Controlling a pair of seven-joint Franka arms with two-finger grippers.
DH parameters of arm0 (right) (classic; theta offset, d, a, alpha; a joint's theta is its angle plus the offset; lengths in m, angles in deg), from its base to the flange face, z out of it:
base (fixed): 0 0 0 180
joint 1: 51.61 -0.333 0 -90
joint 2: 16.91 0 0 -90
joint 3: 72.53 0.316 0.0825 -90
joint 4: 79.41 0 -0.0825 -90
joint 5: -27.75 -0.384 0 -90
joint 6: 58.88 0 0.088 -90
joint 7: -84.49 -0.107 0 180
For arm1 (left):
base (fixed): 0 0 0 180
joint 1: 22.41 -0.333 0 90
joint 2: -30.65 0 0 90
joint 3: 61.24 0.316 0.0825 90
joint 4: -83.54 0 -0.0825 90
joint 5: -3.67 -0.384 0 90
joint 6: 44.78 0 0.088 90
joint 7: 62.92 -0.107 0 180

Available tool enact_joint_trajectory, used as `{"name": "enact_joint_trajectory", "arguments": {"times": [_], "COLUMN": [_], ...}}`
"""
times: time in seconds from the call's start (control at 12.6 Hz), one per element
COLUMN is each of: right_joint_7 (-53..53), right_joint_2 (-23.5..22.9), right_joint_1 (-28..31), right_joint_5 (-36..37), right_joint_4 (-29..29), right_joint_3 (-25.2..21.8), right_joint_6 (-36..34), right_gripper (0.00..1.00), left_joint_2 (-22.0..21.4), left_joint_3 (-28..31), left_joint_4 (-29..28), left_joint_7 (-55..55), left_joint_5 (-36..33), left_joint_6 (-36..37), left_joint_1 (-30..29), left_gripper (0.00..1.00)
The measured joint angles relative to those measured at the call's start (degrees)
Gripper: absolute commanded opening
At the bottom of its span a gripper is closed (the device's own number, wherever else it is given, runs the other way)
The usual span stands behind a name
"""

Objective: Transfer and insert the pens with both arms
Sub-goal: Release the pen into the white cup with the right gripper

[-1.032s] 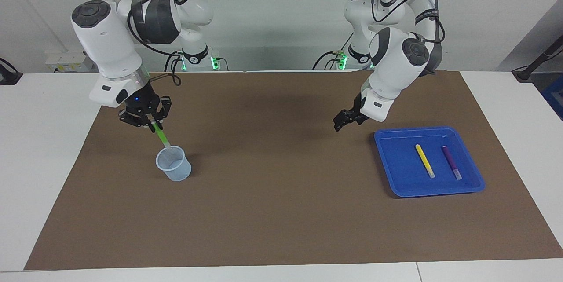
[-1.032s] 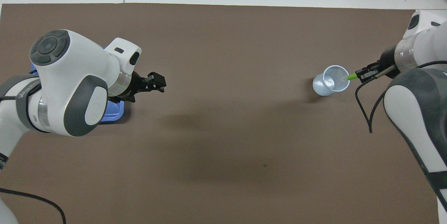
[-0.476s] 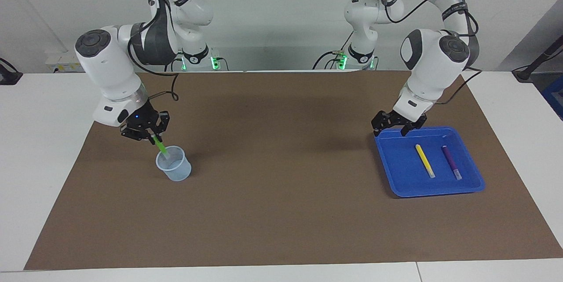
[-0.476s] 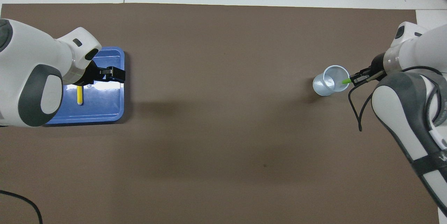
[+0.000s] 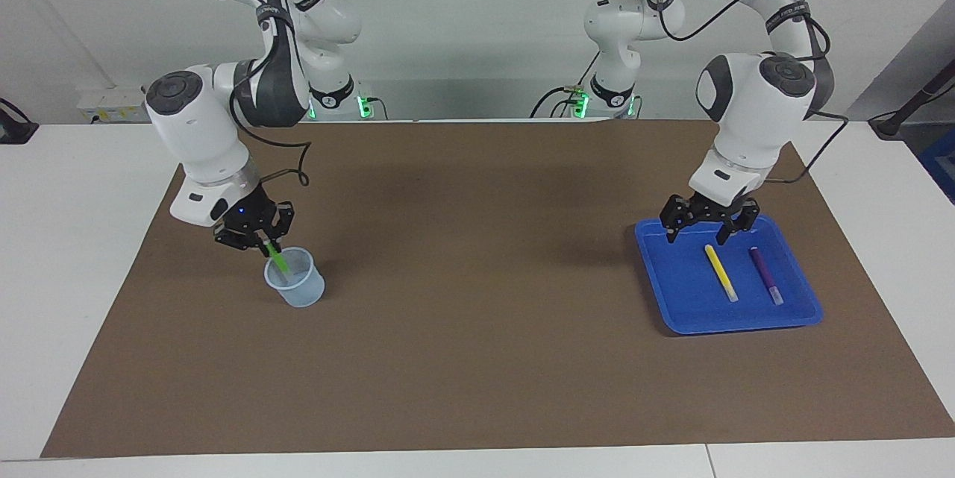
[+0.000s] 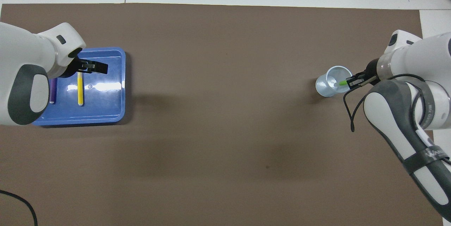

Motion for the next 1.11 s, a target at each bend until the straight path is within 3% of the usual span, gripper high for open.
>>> {"name": "enact_joint_trajectory", "arguments": {"times": [0.08,0.24,0.48,0.64,1.11], "right_joint_7": [-0.1,-0.5,-1.5,-4.5,-11.9], "right_joint_2": [-0.4,-0.6,-0.5,0.6,9.8], "right_joint_1": [0.1,0.2,0.4,0.5,0.4], "right_joint_5": [0.0,0.0,0.0,0.0,-1.5], "right_joint_4": [0.6,1.9,1.9,0.6,-4.9], "right_joint_3": [0.0,0.0,0.0,0.1,0.8], "right_joint_6": [1.1,2.4,2.1,-1.7,-21.1], "right_gripper": [0.48,1.00,1.00,1.00,1.00], "left_joint_2": [1.1,3.7,9.3,12.6,15.4], "left_joint_3": [0.0,0.0,0.0,0.0,2.1], "left_joint_4": [0.0,0.7,6.3,10.5,8.0], "left_joint_7": [-1.5,-2.0,-2.0,-2.0,-2.0], "left_joint_5": [0.0,0.0,2.6,2.9,2.9], "left_joint_6": [-1.1,-2.1,0.4,2.4,0.7], "left_joint_1": [-1.3,-3.1,-6.1,-6.9,-8.4], "left_gripper": [0.98,0.95,0.96,0.95,0.95]}}
